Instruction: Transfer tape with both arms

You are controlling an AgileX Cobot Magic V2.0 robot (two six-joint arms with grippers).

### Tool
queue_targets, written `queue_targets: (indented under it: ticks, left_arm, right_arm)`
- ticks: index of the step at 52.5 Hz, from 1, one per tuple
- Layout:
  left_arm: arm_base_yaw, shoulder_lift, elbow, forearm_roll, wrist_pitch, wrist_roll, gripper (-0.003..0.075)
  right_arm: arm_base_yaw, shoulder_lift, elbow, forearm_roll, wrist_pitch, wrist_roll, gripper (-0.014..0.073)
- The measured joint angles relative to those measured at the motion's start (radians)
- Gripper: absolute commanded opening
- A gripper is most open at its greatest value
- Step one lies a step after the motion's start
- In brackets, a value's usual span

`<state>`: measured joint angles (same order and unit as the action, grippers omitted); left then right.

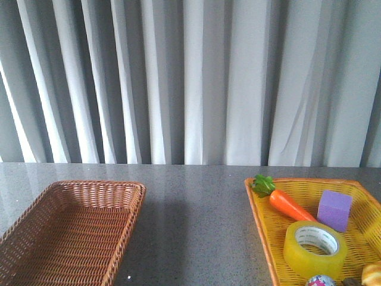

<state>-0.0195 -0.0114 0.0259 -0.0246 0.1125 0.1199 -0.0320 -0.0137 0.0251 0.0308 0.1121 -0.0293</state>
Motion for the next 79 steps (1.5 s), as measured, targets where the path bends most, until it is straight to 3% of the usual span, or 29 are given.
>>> queue_targets:
  ticks: [5, 14, 18, 22, 27, 34, 41, 48, 60, 72, 79]
  left_arm:
    - [0.000, 0.000, 0.000, 0.008, -0.136, 0.010, -0.0006]
    - [0.000, 0.000, -0.014, -0.054, -0.557, -0.092, -0.0006]
    - [0.000, 0.000, -0.078, -0.113, -0.635, -0.131, -0.0006]
    - [0.000, 0.008, -0.196, -0.152, -0.613, -0.109, -0.0006]
    - [0.000, 0.084, -0.388, -0.161, -0.519, 0.000, -0.0006]
    - [0.000, 0.290, -0.652, -0.162, -0.316, 0.116, -0.0006]
    - [0.000, 0.516, -0.825, -0.162, -0.134, 0.137, -0.0006]
    - [0.000, 0.743, -0.899, -0.162, -0.042, 0.132, -0.0006]
    - [0.000, 0.955, -0.906, -0.162, 0.052, 0.104, -0.0006]
    - [0.000, 0.978, -0.906, -0.162, 0.064, 0.101, 0.0003]
    - [0.000, 0.978, -0.910, -0.162, 0.081, 0.095, 0.0041]
  right_arm:
    - [0.000, 0.000, 0.002, 0.008, -0.097, -0.003, -0.0008]
    - [0.000, 0.000, -0.006, -0.020, -0.588, 0.015, -0.0008]
    - [0.000, 0.000, -0.070, -0.083, -0.711, 0.054, -0.0008]
    - [0.000, 0.028, -0.202, -0.181, -0.734, 0.114, -0.0008]
    - [0.000, 0.138, -0.407, -0.329, -0.660, 0.222, -0.0008]
    - [0.000, 0.374, -0.676, -0.469, -0.425, 0.383, -0.0008]
    - [0.000, 0.602, -0.846, -0.505, -0.170, 0.504, -0.0008]
    - [0.000, 0.789, -0.920, -0.506, 0.012, 0.529, -0.0008]
    - [0.000, 0.951, -0.923, -0.543, 0.067, 0.473, -0.0008]
    - [0.000, 0.957, -0.923, -0.534, 0.072, 0.494, 0.0001]
    - [0.002, 0.957, -0.923, -0.533, 0.085, 0.483, 0.0062]
